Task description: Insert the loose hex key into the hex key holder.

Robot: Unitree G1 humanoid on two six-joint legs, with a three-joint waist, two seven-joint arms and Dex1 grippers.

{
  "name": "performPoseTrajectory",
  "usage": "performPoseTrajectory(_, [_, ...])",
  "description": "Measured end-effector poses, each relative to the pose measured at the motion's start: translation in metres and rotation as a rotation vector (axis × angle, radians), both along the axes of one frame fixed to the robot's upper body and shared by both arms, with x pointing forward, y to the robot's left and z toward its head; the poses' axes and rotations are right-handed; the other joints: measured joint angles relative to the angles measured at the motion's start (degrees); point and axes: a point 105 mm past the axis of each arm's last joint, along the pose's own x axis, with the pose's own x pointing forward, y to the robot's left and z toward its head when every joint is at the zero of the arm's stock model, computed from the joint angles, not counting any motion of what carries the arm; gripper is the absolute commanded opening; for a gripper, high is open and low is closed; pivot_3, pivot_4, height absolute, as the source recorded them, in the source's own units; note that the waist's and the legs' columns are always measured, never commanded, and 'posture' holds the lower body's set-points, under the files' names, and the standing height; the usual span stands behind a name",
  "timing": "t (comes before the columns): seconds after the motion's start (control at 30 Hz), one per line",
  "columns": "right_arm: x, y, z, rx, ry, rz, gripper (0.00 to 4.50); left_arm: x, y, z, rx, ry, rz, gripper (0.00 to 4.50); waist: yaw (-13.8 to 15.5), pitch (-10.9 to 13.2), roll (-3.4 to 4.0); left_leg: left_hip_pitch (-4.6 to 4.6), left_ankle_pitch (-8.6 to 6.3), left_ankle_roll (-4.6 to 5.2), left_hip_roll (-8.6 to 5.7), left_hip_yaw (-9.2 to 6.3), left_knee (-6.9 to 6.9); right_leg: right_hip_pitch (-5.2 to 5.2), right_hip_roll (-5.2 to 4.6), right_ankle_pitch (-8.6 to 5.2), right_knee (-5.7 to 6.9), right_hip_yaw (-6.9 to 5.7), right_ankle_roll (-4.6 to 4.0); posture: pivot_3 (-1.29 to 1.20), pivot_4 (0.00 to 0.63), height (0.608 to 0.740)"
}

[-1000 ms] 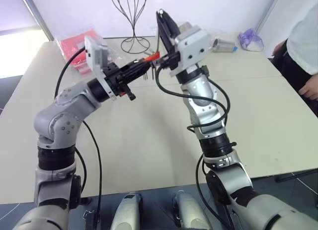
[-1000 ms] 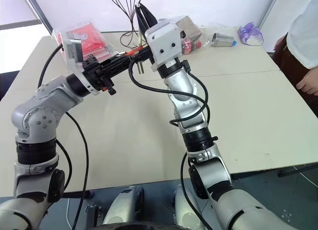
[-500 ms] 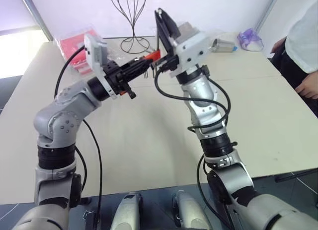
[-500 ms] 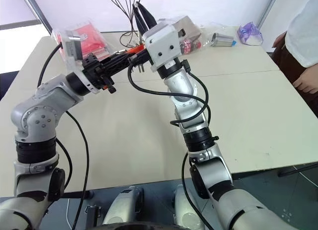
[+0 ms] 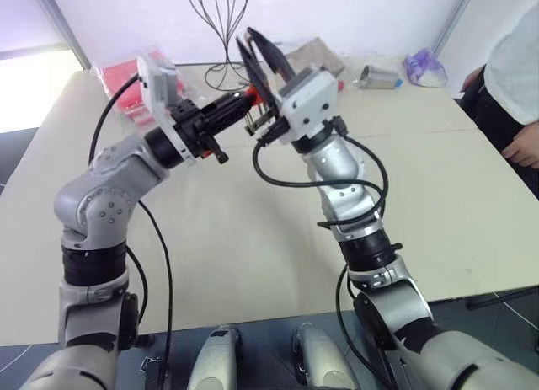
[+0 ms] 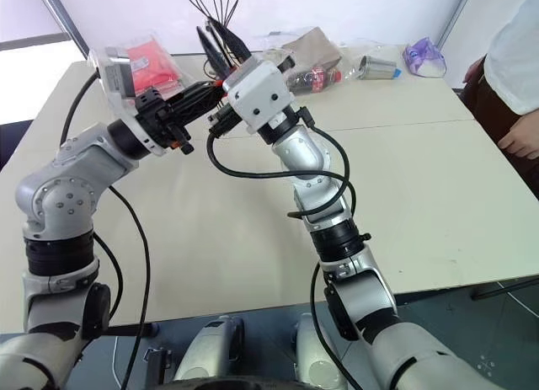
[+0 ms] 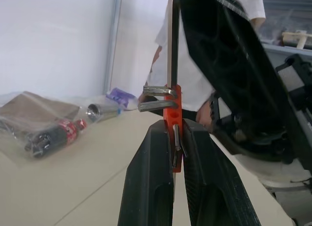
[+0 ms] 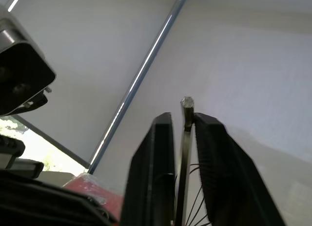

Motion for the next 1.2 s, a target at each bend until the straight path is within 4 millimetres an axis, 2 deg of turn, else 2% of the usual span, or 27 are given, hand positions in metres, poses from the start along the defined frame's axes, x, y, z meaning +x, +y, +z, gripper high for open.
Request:
performPoseTrajectory(0.13, [0.001, -0.006, 0.001, 0.02, 0.012, -0.009, 4.22, 0.001, 0.001, 0.0, 0.0, 0.001, 0.004, 0.0, 0.0, 0.0, 0.0, 0.0, 0.0, 0.0, 0.0, 0.0, 0.0, 0.0, 0.0, 0.0, 0.0, 0.0, 0.0, 0.0, 0.15, 0.74])
performPoseTrajectory(0.17, [0.001, -0.009, 0.002, 0.024, 0.014, -0.014, 4.46, 0.001, 0.001, 0.0, 0.001, 0.001, 0.005, 0.0, 0.0, 0.0, 0.0, 0.0, 0.0, 0.0, 0.0, 0.0, 0.0, 0.0, 0.0, 0.0, 0.0, 0.0, 0.0, 0.0, 0.15, 0.74])
performPoseTrajectory(0.33, [0.002, -0.02, -0.003, 0.022, 0.038, -0.037, 4.46, 0.001, 0.001, 0.0, 0.001, 0.002, 0.005, 0.0, 0.0, 0.0, 0.0, 0.0, 0.0, 0.0, 0.0, 0.0, 0.0, 0.01, -0.01, 0.0, 0.0, 0.0, 0.0, 0.0, 0.15, 0.74])
performPoseTrajectory(0.5, [0.005, -0.05, -0.018, -0.027, 0.114, -0.096, 4.46, -0.001, 0.001, -0.005, 0.006, 0.011, 0.001, 0.0, 0.3, 0.0, 0.0, -0.02, 0.0, 0.0, -0.02, 0.0, 0.01, 0.03, -0.03, 0.0, -0.04, 0.0, 0.0, 0.0, 0.15, 0.74])
performPoseTrajectory(0.6, [0.005, -0.077, -0.024, -0.055, 0.173, -0.146, 4.46, 0.0, 0.003, -0.023, 0.013, 0.069, 0.003, 0.0, 0.2, 0.0, 0.0, -0.02, 0.0, 0.0, -0.01, 0.0, 0.01, 0.03, -0.02, 0.0, -0.04, 0.0, 0.0, 0.0, 0.15, 0.74])
performPoseTrajectory(0.77, [0.0, -0.115, -0.03, -0.185, 0.243, -0.204, 4.46, -0.003, -0.006, -0.054, 0.049, 0.18, -0.057, 0.0, 0.3, 0.0, 0.0, -0.02, 0.0, 0.01, -0.02, 0.01, 0.02, 0.05, -0.01, -0.01, -0.05, 0.0, 0.0, 0.0, 0.15, 0.74])
performPoseTrajectory(0.9, [-0.007, -0.155, -0.054, -0.393, 0.406, -0.239, 4.46, -0.003, -0.021, -0.091, 0.07, 0.303, -0.127, 0.0, 1.4, 0.0, 0.0, -0.02, -0.01, 0.02, -0.06, 0.03, 0.02, 0.12, -0.02, -0.01, -0.18, 0.0, 0.0, 0.0, 0.15, 0.74])
performPoseTrajectory(1.0, [-0.021, -0.159, -0.065, -0.479, 0.474, -0.194, 4.46, 0.0, -0.034, -0.114, 0.063, 0.39, -0.175, 0.0, 1.6, 0.0, 0.0, -0.03, -0.01, 0.03, -0.1, 0.02, 0.04, 0.12, 0.05, -0.01, -0.19, 0.0, -0.01, 0.0, 0.15, 0.74])
performPoseTrajectory(1.2, [-0.033, -0.158, -0.071, -0.485, 0.497, -0.199, 4.46, 0.001, -0.068, -0.134, 0.0, 0.478, -0.278, 0.0, 1.7, 0.0, -0.01, -0.05, -0.01, 0.02, -0.14, 0.0, 0.1, 0.14, 0.06, -0.01, -0.19, 0.0, 0.0, 0.0, 0.15, 0.74])
